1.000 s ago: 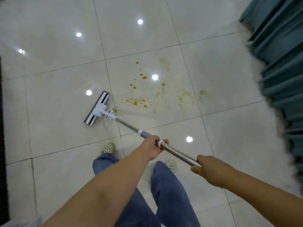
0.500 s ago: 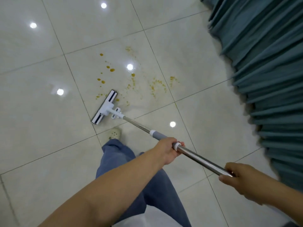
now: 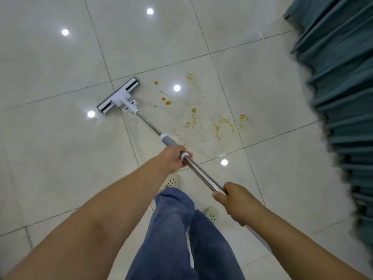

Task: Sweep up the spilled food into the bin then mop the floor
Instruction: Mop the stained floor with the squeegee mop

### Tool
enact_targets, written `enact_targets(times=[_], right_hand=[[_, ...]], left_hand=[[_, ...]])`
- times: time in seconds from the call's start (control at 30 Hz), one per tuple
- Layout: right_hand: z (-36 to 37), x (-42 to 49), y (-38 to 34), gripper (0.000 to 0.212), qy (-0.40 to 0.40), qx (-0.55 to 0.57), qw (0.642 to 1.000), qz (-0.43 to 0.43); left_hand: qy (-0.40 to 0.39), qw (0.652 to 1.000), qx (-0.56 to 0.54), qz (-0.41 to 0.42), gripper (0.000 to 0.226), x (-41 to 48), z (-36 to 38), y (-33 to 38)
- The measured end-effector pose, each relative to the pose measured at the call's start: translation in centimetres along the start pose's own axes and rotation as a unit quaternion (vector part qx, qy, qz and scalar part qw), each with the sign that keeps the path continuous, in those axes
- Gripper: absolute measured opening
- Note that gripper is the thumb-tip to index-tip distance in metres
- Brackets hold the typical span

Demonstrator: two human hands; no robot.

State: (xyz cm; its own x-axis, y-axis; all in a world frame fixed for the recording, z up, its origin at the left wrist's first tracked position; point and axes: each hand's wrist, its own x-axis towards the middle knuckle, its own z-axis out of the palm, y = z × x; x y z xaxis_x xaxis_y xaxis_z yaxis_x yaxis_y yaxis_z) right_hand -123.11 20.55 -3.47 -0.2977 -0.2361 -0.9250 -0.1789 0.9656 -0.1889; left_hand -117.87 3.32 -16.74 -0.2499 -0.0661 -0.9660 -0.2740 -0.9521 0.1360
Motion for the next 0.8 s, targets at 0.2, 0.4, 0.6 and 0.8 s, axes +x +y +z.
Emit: enact_targets(times=[0.2,0.4,0.6,0.8], right_hand=[[-0.1,4.8,-8.7,0.028,0.006,-0.021,0.999,-0.044],[-0.9,3.8,-6.5,0.033,0.007,-0.036,0.998,-0.042],[-0.7,-0.1,4.0,0.027,0.011,-0.055,0.998,-0.027],[1.2,-7.1,20.0,0.025,0.004,-0.064,0.998,0.016]], left_hand=[[0.035,0.998,0.025,0.044,0.011,2.6,-3.0,8.5],[-0.001,0.992,0.125,-0.001,0.019,2.7,-2.1,7.3],[-0.033,0.988,0.136,-0.071,0.023,1.2,2.0,-2.1],[-0.048,0.982,0.137,-0.122,0.020,-1.8,7.5,-18.4]])
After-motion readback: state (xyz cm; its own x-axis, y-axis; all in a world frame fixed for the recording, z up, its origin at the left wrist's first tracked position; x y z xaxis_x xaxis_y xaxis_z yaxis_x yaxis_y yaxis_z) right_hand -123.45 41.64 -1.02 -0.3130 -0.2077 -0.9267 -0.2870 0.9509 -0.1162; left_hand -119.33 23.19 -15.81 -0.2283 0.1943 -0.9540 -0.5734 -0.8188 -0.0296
